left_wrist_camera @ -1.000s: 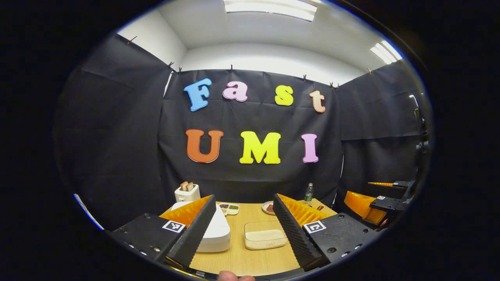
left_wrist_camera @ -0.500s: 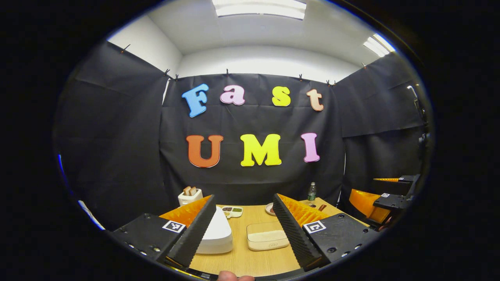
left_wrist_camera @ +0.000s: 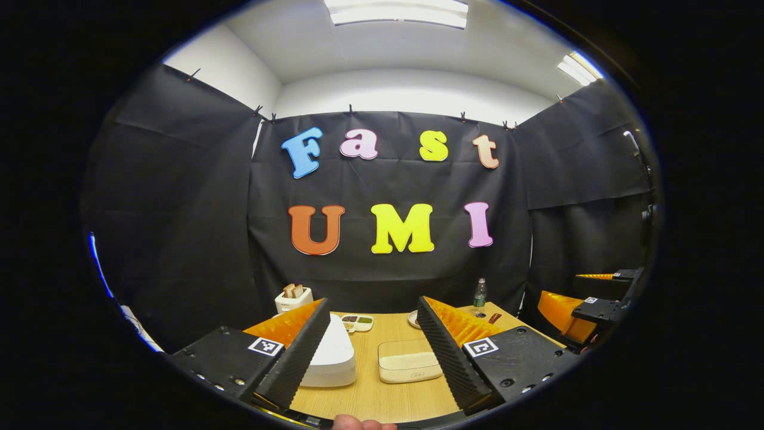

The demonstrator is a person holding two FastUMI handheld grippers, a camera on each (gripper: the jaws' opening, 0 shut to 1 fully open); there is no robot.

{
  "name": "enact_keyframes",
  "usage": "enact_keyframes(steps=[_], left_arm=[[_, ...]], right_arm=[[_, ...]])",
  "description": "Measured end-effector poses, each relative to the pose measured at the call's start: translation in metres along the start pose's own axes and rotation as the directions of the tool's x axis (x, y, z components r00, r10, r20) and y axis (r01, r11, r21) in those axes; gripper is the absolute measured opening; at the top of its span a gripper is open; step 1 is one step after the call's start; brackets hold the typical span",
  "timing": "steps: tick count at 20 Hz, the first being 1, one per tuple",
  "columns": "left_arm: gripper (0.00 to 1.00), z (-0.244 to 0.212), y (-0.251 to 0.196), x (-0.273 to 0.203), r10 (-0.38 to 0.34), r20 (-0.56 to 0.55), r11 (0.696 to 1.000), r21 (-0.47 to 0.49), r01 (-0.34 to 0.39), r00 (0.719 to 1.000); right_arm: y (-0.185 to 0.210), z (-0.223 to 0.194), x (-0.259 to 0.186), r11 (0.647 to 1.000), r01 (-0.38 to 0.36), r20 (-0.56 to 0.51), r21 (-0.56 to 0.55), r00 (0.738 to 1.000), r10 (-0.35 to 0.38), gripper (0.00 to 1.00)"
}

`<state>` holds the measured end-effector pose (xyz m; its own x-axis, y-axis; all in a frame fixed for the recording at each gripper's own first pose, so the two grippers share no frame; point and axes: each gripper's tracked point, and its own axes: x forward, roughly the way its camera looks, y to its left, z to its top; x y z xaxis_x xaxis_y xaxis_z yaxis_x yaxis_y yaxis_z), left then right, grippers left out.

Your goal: Close the left gripper, press the button to open the rice cooker; take a wooden spoon from the chopstick holder with the right hand, scoop a spoonful of rice and pour it into the rice cooker, then put the wooden spoon back into the chopstick holder.

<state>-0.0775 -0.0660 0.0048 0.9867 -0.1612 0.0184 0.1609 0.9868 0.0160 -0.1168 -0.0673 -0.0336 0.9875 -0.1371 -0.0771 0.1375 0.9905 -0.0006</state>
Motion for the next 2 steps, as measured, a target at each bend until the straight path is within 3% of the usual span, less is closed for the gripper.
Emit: enact_keyframes(steps=[2], left_arm=[[0.94, -0.0011, 0.0008, -0.0005, 0.006, -0.003, 1.0, 0.008, -0.006, 1.0]], right_arm=[[0.0021, 0.0001, 0.0, 1.0, -0.002, -0.002, -0.001, 1.0, 0.002, 1.0]])
